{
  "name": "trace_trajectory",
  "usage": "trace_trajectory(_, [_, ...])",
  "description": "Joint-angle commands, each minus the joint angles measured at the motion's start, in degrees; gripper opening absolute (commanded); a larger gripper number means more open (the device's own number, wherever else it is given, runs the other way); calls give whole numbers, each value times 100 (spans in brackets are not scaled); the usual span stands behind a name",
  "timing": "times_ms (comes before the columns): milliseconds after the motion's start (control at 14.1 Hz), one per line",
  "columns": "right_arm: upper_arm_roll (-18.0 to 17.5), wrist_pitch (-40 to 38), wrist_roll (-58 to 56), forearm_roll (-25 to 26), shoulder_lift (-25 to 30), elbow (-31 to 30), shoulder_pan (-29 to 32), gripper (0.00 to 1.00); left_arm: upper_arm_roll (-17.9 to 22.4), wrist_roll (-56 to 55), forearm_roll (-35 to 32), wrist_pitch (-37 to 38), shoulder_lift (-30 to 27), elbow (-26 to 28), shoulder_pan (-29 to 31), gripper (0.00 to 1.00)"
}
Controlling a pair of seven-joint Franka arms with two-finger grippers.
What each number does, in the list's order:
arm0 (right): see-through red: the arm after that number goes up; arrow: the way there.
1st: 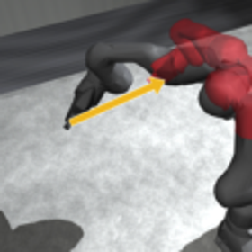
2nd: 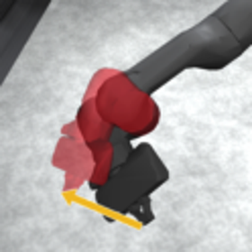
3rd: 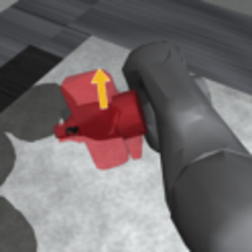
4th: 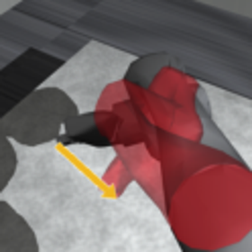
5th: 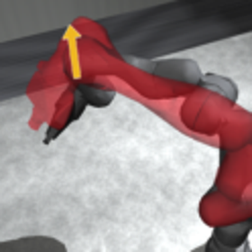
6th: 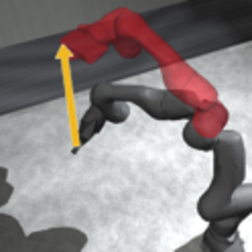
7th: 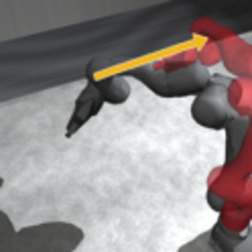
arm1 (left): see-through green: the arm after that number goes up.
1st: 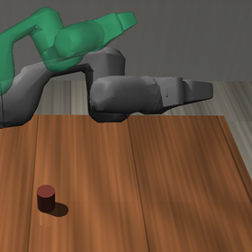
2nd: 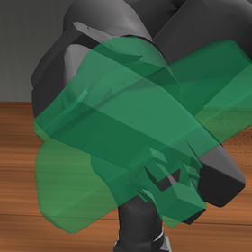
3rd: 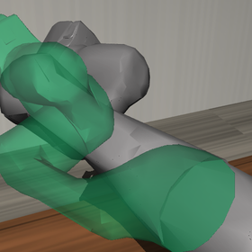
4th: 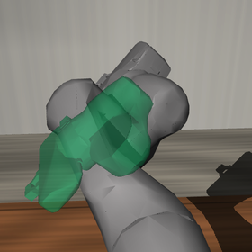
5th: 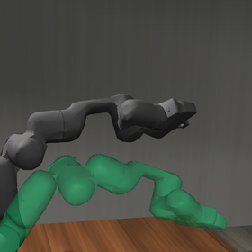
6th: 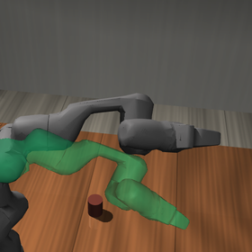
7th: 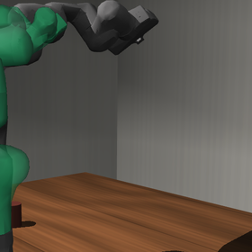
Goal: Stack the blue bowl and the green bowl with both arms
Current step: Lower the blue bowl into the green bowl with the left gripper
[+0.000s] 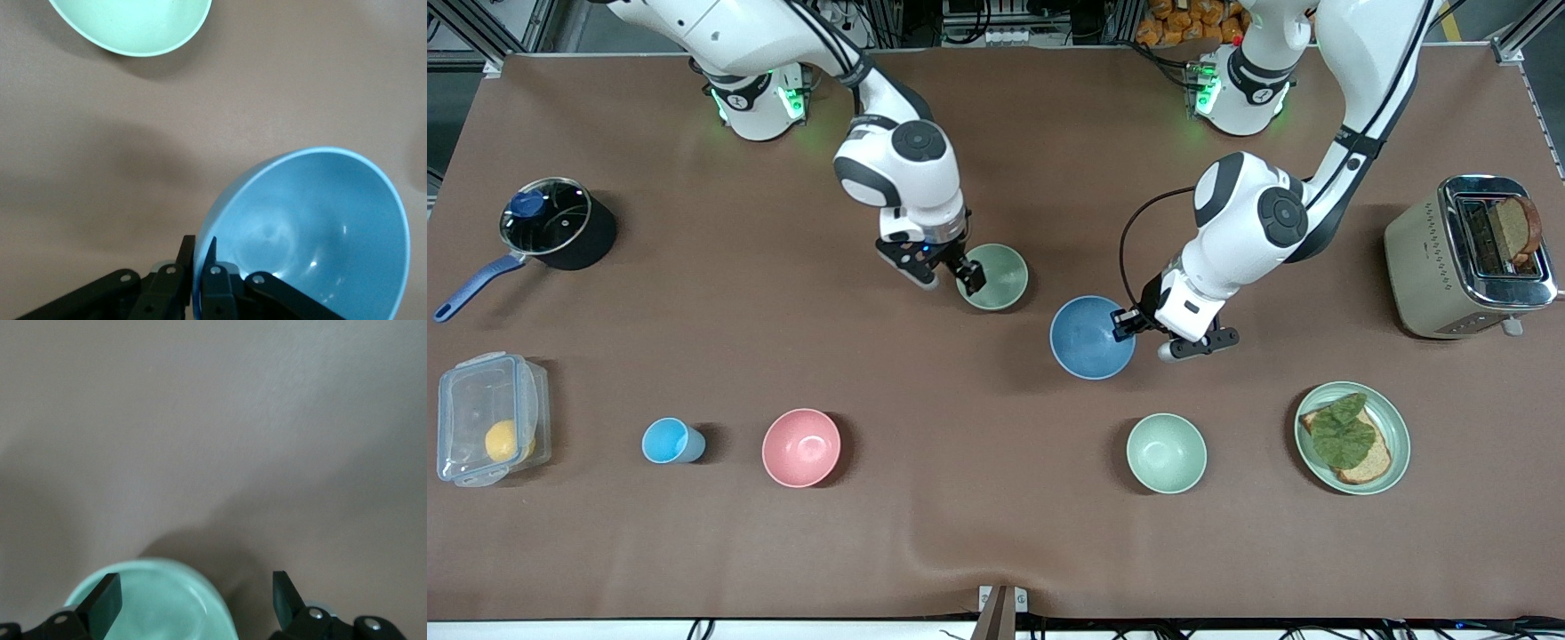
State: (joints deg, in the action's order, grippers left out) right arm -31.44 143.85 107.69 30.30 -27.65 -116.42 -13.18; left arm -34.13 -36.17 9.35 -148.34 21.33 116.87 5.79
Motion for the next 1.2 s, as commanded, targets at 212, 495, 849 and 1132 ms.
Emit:
trace_trajectory(212, [-64, -24, -2387, -2821, -170, 199, 825, 100, -129, -1197, 181, -423, 29, 38, -630, 0])
trace_trajectory(495, [164, 293, -2534, -4189, -495, 181, 817, 100, -129, -1595, 181, -705, 221, 73, -1140, 0])
trace_trajectory(849, [164, 864, -2349, -5102, -873, 181, 747, 100, -121, -1815, 181, -714, 319, 318, -1686, 0])
trace_trajectory(1132, [164, 1154, -2357, -5683, -961, 163, 589, 100, -112, -1903, 181, -714, 424, 407, -1801, 0])
